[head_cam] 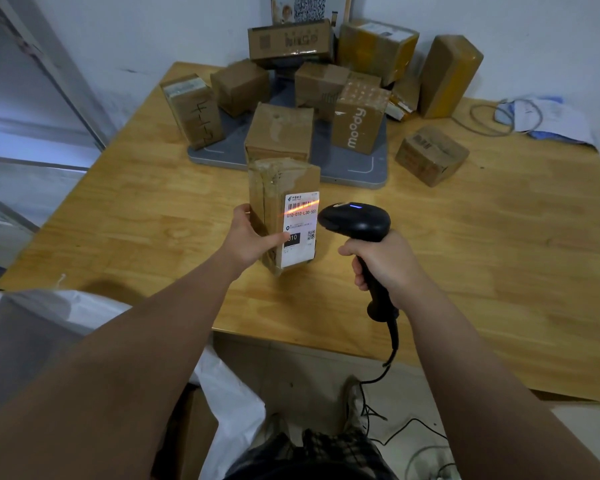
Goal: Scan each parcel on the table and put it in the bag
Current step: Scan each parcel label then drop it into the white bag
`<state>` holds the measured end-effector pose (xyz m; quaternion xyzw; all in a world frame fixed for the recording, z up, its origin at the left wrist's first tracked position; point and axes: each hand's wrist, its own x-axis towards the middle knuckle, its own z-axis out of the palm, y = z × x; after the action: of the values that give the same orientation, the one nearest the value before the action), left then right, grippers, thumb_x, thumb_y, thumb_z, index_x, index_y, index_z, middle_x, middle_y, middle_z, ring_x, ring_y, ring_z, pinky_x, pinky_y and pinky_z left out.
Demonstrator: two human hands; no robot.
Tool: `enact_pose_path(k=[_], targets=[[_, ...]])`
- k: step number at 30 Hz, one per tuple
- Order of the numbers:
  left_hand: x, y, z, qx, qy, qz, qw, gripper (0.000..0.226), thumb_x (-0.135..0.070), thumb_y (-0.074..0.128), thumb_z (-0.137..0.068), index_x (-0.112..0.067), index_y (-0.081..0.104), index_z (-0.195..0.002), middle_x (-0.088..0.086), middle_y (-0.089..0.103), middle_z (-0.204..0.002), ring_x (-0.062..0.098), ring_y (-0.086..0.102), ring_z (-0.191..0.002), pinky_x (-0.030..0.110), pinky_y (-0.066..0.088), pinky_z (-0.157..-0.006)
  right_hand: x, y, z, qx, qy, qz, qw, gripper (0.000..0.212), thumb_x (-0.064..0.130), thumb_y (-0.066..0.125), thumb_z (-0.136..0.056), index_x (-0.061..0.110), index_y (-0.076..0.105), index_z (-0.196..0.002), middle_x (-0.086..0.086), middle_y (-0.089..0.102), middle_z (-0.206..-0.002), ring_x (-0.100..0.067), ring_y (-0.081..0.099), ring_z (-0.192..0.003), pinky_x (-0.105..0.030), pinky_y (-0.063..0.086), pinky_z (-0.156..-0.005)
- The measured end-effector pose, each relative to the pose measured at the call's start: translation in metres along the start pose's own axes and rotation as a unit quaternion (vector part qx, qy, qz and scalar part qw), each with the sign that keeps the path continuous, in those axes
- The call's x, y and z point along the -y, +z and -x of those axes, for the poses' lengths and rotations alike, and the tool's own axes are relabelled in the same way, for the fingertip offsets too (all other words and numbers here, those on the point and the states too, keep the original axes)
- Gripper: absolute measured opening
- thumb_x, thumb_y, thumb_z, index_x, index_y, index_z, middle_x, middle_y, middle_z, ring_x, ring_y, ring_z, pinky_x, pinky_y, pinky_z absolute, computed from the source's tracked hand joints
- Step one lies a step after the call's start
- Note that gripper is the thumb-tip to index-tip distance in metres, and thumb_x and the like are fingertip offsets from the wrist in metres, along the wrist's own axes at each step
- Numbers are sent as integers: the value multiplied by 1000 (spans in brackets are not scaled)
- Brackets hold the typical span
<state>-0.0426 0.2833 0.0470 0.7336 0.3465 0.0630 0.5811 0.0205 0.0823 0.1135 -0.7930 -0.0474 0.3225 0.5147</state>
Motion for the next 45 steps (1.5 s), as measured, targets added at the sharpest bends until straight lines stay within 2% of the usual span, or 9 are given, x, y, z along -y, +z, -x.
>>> enact_pose_path(k=[6,11,15,23,28,31,34,39,45], targets=[[2,0,25,-46,7,49,998,85,-18,78,-79,-14,23,-144,-5,42,-122,12,45,-112,25,44,-88,-5,3,1,47,-56,29,997,21,11,69,-82,5,62,-63,-6,54,-50,-18,52,-44,-27,45,-48],[13,4,72,-138,8,116,984,79,-19,78,-80,-12,29,-141,-9,49,-114,-5,50,-93,2,44,-59,-14,7,10,141,-138,54,979,26,8,69,-84,8,60,-60,-9,53,-50,-19,52,-45,-29,47,-52],[36,8,116,-193,5,133,972,81,-22,79,-79,-14,29,-142,-15,49,-112,-7,49,-96,1,44,-62,-26,17,22,207,-159,65,963,18,8,70,-84,10,63,-68,-8,54,-54,-17,54,-49,-26,49,-53],[133,2,224,-314,-118,237,912,83,-29,79,-73,-18,34,-142,-3,56,-125,11,57,-112,25,52,-85,-81,79,45,317,-127,146,928,19,14,74,-83,15,62,-68,-3,57,-52,-18,55,-52,-34,47,-54],[209,-46,249,-413,-255,253,837,52,-28,74,-83,-17,42,-123,-1,58,-118,18,60,-102,36,52,-85,-122,122,42,321,-72,232,916,18,13,74,-81,14,62,-67,-3,58,-54,-13,57,-51,-34,50,-62],[266,-79,236,-371,-382,184,826,91,-52,79,-67,-13,38,-138,9,52,-134,31,56,-115,46,52,-90,-129,161,40,342,-73,243,905,12,10,72,-83,12,62,-76,-6,58,-63,-8,55,-53,-16,43,-52],[311,-89,217,-305,-448,-53,839,101,-57,77,-68,-13,27,-144,14,41,-137,36,48,-122,48,46,-97,-136,202,35,353,-90,274,890,18,14,71,-85,23,56,-79,-14,65,-78,-24,65,-74,-22,44,-57],[360,-79,181,-234,-395,-217,861,103,-63,67,-75,-18,11,-148,16,34,-140,38,41,-126,49,38,-102,-169,248,14,315,-105,309,891,18,20,71,-83,17,55,-76,-2,61,-65,-24,64,-71,-26,44,-59],[401,-70,159,-57,-374,-372,847,90,-60,60,-84,-23,9,-148,16,26,-148,37,37,-129,46,36,-101,-196,282,5,293,-155,321,887,49,21,73,-82,33,53,-125,19,58,-81,-9,58,-85,-23,45,-75]])
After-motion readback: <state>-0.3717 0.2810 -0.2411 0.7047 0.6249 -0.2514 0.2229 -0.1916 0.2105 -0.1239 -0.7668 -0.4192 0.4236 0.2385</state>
